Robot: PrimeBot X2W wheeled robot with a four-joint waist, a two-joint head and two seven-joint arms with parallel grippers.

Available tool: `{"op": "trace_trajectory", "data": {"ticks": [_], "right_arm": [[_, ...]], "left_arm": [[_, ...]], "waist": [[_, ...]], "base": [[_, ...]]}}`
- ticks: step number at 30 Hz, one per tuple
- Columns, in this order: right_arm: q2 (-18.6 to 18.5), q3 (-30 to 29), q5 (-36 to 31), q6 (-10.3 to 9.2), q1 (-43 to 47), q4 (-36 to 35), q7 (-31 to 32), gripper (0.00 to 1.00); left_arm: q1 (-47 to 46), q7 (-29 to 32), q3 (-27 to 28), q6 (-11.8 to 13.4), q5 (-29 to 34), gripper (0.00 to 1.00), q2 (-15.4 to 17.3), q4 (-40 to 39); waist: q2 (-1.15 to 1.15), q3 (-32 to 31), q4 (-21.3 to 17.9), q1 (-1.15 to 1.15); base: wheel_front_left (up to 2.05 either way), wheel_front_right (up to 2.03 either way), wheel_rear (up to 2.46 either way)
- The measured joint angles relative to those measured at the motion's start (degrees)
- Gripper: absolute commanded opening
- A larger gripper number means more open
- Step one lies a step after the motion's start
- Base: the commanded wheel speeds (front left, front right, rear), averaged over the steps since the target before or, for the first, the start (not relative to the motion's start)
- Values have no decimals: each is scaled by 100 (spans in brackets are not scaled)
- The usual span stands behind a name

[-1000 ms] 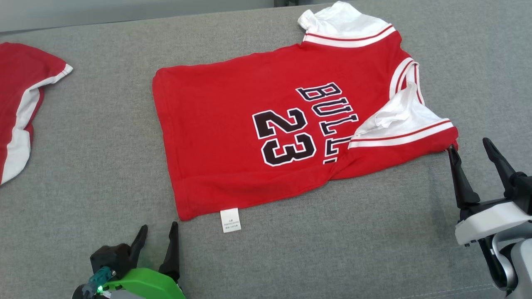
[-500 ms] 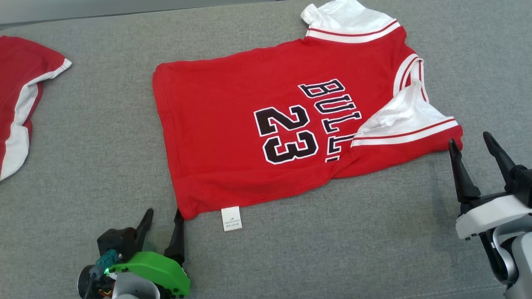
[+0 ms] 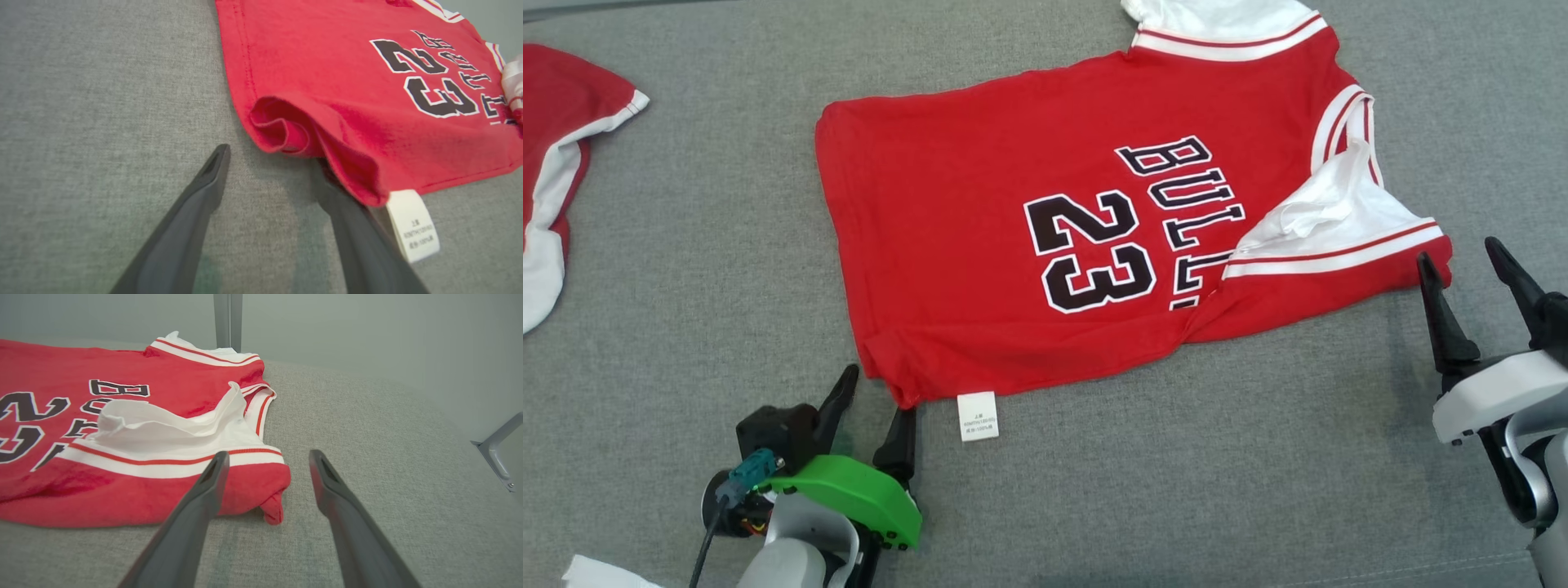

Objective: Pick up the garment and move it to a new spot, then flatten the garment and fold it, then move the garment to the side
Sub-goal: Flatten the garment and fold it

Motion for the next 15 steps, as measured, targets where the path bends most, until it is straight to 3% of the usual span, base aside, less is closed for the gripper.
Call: {"op": "trace_trajectory", "data": {"ticks": [12, 13, 15], "right_arm": [[-44, 135, 100, -2, -215, 224, 471, 100], [-53, 144, 131, -2, -227, 222, 487, 100], [-82, 174, 214, -2, -274, 219, 539, 100]], "left_arm": [[-377, 287, -183, -253, -287, 100, -198, -297], [-377, 305, -185, -265, -319, 92, -208, -333], [-381, 376, -193, -297, -358, 58, -213, -390]], "waist": [[0, 656, 234, 0], [0, 685, 261, 0], [0, 720, 303, 0]], "base": [[0, 0, 0], [0, 0, 0], [0, 0, 0]]}}
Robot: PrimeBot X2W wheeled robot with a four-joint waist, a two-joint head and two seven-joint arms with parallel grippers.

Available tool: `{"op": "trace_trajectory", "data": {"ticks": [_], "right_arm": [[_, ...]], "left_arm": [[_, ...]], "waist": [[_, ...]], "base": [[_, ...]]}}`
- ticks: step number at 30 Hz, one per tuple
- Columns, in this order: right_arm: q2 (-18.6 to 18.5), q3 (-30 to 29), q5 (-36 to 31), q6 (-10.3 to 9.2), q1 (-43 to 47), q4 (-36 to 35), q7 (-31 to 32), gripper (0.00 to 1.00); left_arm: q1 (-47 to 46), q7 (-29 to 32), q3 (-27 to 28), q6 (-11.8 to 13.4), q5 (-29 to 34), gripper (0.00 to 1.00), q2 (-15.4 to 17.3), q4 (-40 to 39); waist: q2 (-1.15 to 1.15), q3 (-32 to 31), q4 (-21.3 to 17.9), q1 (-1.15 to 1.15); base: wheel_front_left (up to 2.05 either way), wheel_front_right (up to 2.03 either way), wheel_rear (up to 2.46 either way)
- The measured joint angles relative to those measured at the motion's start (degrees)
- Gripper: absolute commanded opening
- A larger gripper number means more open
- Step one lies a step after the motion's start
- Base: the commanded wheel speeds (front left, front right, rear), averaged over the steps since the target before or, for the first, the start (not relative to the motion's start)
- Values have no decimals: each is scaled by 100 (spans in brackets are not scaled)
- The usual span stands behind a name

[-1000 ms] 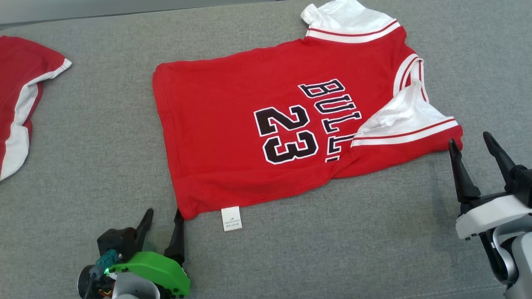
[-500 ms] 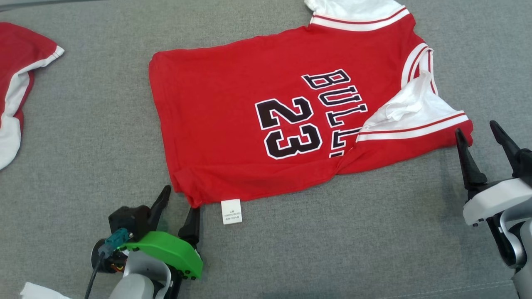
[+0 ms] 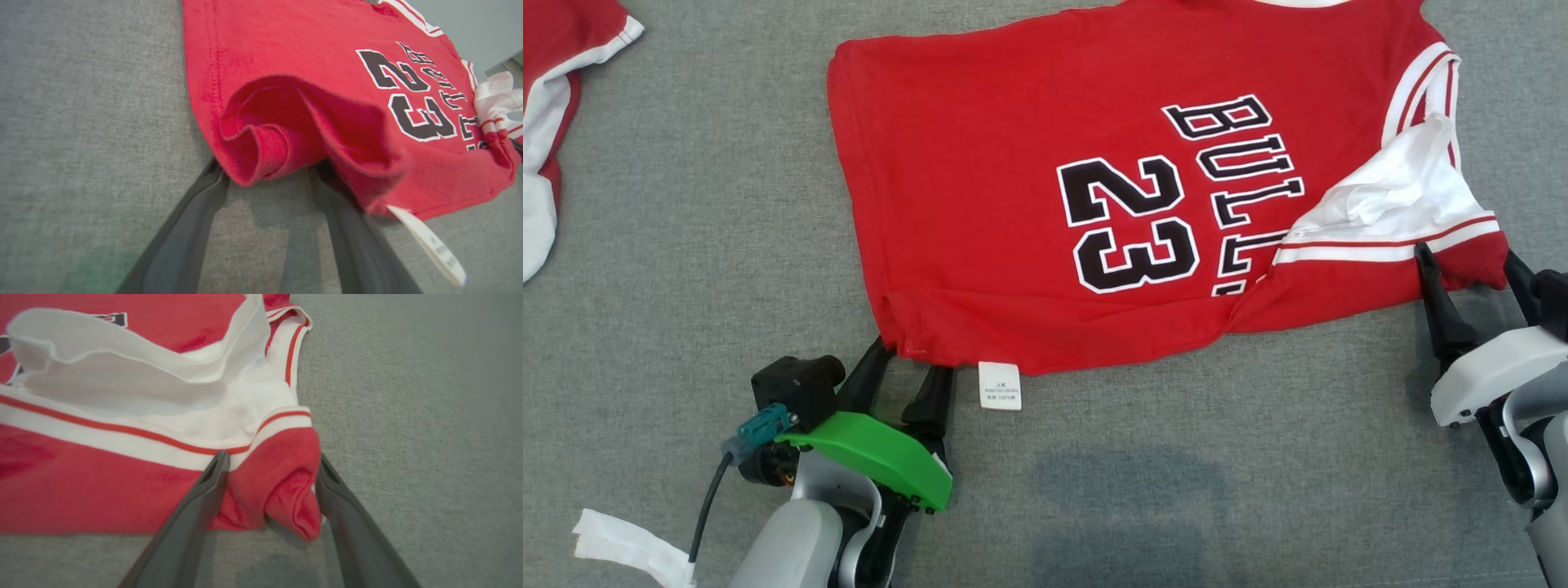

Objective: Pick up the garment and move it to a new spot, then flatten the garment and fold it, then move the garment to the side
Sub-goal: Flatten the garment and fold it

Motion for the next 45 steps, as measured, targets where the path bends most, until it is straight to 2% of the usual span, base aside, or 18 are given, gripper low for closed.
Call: {"op": "trace_trajectory", "data": {"ticks": [2, 3, 4, 5, 6, 7, 14, 18, 26, 30, 38, 41, 45], "right_arm": [[-40, 70, 96, -2, -29, -7, 67, 100], [-77, 126, 146, -2, -48, -15, 121, 100], [-120, 179, 204, -3, -75, -31, 174, 67], [-151, 219, 272, -3, -99, -41, 223, 24], [-180, 270, 374, -3, -113, -54, 280, 3], [-227, 339, 459, -9, -123, -77, 334, 0], [-590, 579, 1076, 9, -209, -320, 795, 0], [-911, 647, 1516, 8, -286, -603, 1248, 0], [-1822, 537, 2284, 8, -279, -1259, 2504, 0], [-2128, 350, 2638, 8, 48, -1491, 3218, 0], [-2369, -249, 3096, 10, 1140, -1944, 4362, 0], [-2345, -517, 3161, 9, 1514, -2118, 4552, 0], [-2073, -634, 3033, 9, 1864, -2149, 4593, 0]], "left_arm": [[1, 75, 1, -21, -134, 33, -5, -44], [1, 115, -3, -35, -156, 23, -2, -59], [1, 154, -8, -56, -183, 6, -1, -79], [1, 213, -11, -74, -240, 0, -1, -89], [1, 277, -19, -110, -280, 0, 1, -99], [2, 323, -25, -132, -318, 0, 3, -113], [-2, 853, 40, -260, -945, 0, -7, -333], [-4, 1317, 216, -246, -1434, 0, -1, -550], [6, 2577, 586, 189, -2231, 0, 481, -1278], [230, 3170, 665, 404, -2560, 0, 743, -1718], [1320, 3957, 573, 706, -3032, 0, 1187, -2398], [1673, 3989, 544, 748, -3098, 0, 1204, -2557], [1787, 3678, 511, 711, -2940, 0, 1141, -2488]], "waist": [[0, 16, 25, 0], [0, 19, 32, 0], [0, 20, 35, 0], [0, 21, 36, 0], [0, 19, 36, 0], [0, 14, 36, 0], [0, -101, 14, 0], [0, -216, -12, 0], [0, -430, -61, 0], [0, -511, -91, 0], [0, -563, -178, 0], [0, -546, -193, 0], [0, -521, -195, 0]], "base": [[0, 0, 0], [0, 0, 0], [0, 0, 0], [0, 0, 0], [0, 0, 0], [0, 0, 0], [0, 0, 0], [0, 0, 0], [0, 0, 0], [0, 0, 0], [0, 0, 0], [0, 0, 0], [0, 0, 0]]}}
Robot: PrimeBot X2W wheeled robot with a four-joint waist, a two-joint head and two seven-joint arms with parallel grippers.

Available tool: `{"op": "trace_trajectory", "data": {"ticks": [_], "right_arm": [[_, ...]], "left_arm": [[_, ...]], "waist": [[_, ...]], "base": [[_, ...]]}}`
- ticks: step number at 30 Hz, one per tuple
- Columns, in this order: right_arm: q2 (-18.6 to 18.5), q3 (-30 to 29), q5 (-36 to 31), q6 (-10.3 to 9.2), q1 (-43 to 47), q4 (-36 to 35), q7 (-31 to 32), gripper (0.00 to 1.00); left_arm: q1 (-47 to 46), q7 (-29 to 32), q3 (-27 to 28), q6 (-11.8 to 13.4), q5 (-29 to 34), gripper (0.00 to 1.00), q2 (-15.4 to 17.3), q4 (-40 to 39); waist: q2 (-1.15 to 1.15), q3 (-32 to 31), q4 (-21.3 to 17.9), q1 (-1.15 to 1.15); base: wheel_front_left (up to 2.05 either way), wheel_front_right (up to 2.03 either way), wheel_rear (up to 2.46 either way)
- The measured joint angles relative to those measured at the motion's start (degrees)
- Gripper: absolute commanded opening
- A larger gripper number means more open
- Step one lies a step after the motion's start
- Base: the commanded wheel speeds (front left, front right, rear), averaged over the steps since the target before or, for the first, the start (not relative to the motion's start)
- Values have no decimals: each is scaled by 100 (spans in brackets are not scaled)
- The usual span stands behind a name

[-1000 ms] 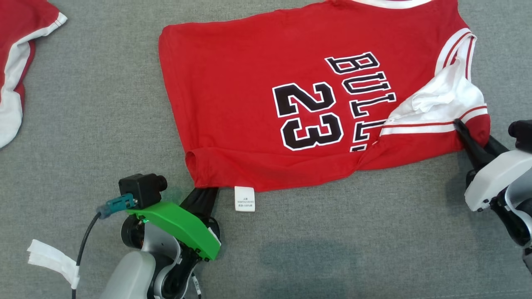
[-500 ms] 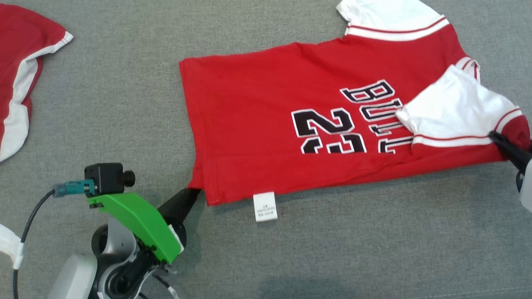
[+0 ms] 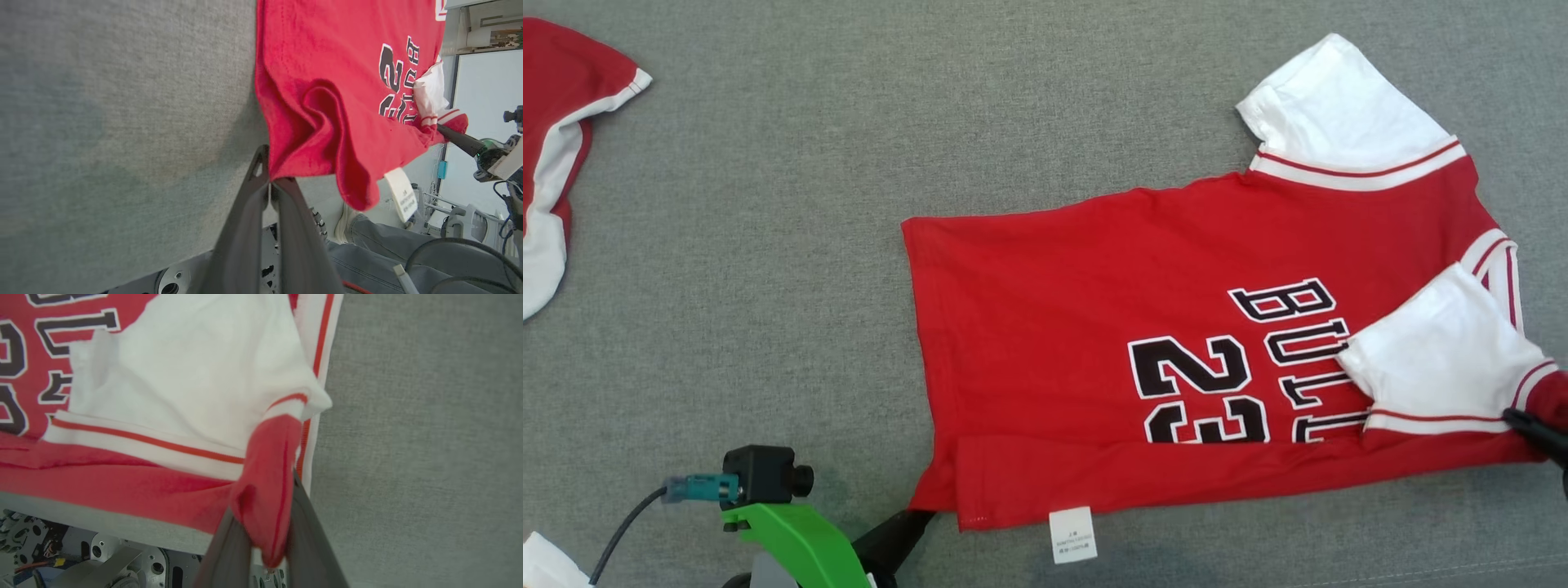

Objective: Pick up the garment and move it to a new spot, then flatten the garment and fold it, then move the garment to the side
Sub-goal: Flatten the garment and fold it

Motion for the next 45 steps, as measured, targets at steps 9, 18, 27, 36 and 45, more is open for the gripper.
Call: {"op": "trace_trajectory", "data": {"ticks": [9, 18, 27, 36, 45], "right_arm": [[504, 221, -731, -2, 252, 198, -584, 100], [443, 99, -1391, -3, -432, -129, -1284, 100], [470, 391, -1876, -3, -2334, 159, -1414, 100], [604, 951, -2191, -3, -4050, 1198, -1276, 100], [662, 1314, -2346, -3, -5036, 2036, -1321, 100]], "left_arm": [[32, -876, -199, -110, 533, 100, -499, 401], [-131, -1238, 87, 35, 522, 100, -726, 282], [-2230, -1411, 12, -18, 1426, 100, -592, 942], [-3297, -1143, -422, -334, 1789, 100, -570, 1551], [-3705, -1138, -600, -572, 1779, 100, -715, 1631]], "waist": [[0, -187, 69, 0], [0, -370, 47, 0], [0, 221, 41, 0], [0, 1102, 272, 0], [0, 1554, 613, 0]], "base": [[0, 0, 0], [0, 0, 0], [0, 0, 0], [0, 0, 0], [0, 0, 0]]}}
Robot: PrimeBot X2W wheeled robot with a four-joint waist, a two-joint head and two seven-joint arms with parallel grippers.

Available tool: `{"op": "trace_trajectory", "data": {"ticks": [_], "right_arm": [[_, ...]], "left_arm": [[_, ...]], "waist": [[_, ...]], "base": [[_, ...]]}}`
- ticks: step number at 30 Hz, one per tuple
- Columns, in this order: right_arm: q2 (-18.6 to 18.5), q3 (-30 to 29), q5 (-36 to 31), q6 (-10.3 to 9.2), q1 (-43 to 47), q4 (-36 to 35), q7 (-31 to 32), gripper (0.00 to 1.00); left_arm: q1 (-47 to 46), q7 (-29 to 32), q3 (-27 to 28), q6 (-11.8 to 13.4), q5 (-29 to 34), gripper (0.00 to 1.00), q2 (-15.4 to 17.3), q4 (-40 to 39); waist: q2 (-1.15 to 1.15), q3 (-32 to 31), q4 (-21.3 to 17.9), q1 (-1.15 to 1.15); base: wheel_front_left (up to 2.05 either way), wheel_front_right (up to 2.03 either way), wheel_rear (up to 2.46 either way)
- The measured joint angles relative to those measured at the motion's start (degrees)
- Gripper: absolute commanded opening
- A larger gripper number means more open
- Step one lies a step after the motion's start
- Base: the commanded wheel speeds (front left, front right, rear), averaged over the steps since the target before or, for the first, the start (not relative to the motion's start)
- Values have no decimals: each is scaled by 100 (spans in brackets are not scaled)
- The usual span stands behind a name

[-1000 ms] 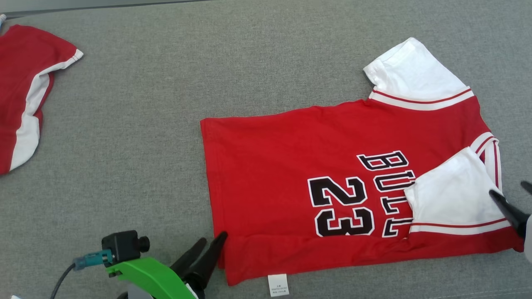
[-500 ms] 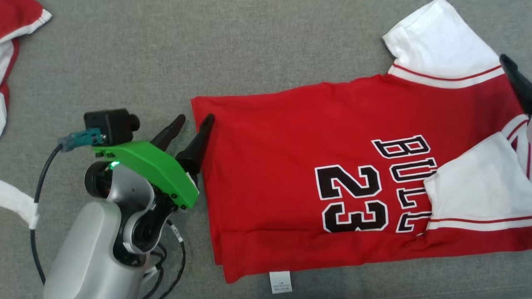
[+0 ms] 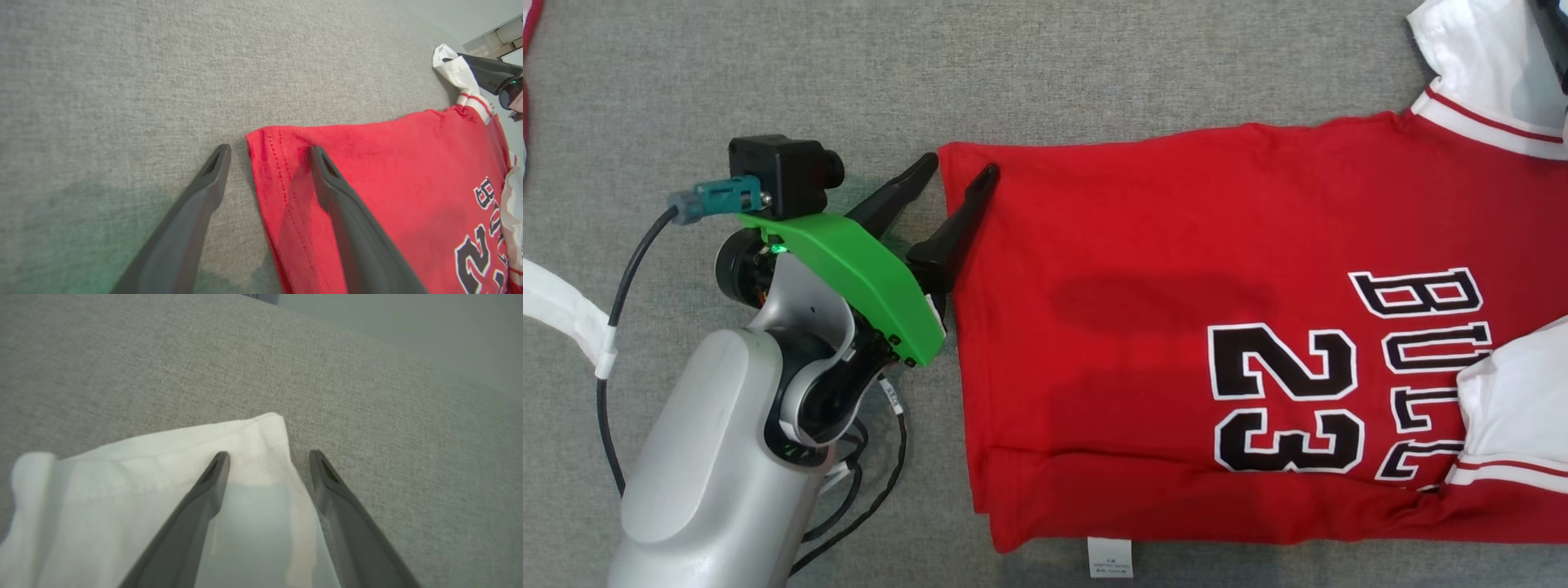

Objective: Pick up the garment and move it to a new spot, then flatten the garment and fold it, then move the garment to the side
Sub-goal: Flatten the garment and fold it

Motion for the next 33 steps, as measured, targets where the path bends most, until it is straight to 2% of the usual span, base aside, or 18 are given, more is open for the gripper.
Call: {"op": "trace_trajectory", "data": {"ticks": [2, 3, 4, 5, 6, 14, 19, 25, 29, 33], "right_arm": [[5, 49, 13, -2, -141, 130, -11, 100], [26, 58, 46, -4, -183, 174, 8, 100], [55, 79, 93, -7, -218, 205, 10, 80], [58, 142, 159, -8, -251, 212, -4, 16], [71, 191, 236, -9, -260, 218, -31, 0], [13, 380, 661, -4, 35, 120, -481, 0], [-63, 44, 955, -4, 447, -298, -1029, 0], [-103, -498, 1199, -4, 1627, -1051, -1307, 0], [119, -962, 1246, -3, 2731, -1595, -1356, 0], [502, -1421, 1246, -3, 3773, -2012, -1396, 0]], "left_arm": [[-57, 5, -36, -70, -34, 96, -31, 18], [-64, 15, -46, -105, -57, 64, -40, 22], [-76, 15, -46, -127, -93, 37, -54, 29], [-87, 18, -51, -165, -131, 5, -68, 42], [-94, 22, -49, -193, -160, 0, -80, 59], [99, 46, -10, -325, -457, 0, -75, 171], [437, -157, 148, -293, -483, 0, 32, 92], [912, -387, 311, -240, -453, 0, 265, -230], [1397, -475, 305, -186, -470, 0, 310, -555], [1995, -609, 325, -41, -438, 0, 404, -948]], "waist": [[0, 51, 60, 0], [0, 68, 80, 0], [0, 84, 97, 0], [0, 94, 109, 0], [0, 91, 108, 0], [0, -145, -42, 0], [0, -471, -194, 0], [0, -960, -365, 0], [0, -1308, -486, 0], [0, -1634, -623, 0]], "base": [[0, 0, 0], [0, 0, 0], [0, 0, 0], [0, 0, 0], [0, 0, 0], [0, 0, 0], [0, 0, 0], [0, 0, 0], [0, 0, 0], [0, 0, 0]]}}
